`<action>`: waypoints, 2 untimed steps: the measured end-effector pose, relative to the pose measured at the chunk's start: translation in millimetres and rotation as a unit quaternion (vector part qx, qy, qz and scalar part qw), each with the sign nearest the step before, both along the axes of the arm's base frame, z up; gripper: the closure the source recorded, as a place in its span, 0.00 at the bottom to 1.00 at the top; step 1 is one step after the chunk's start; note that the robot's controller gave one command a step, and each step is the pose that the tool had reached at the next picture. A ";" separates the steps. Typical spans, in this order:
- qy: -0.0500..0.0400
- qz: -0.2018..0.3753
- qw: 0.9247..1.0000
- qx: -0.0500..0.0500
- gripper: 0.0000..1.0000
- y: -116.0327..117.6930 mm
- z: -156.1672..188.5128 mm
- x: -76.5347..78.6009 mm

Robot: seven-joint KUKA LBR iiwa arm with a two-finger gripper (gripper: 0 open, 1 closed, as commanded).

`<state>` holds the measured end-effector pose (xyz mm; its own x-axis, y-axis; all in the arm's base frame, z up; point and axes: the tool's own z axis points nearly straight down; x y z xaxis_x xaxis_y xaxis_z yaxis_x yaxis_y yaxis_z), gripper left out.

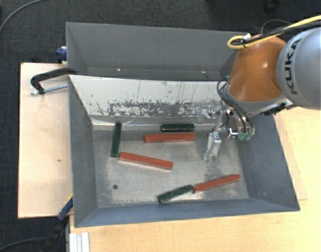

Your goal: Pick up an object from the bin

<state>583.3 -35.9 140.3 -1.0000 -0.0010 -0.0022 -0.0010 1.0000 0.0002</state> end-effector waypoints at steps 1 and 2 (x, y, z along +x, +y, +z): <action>-0.003 -0.058 0.998 0.001 0.00 59.7 -69.8 3.3; -0.002 -0.061 0.998 0.003 0.00 169.8 -64.1 -0.6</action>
Offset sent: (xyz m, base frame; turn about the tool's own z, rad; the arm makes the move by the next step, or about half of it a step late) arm 0.0012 0.0563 -0.0703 0.1174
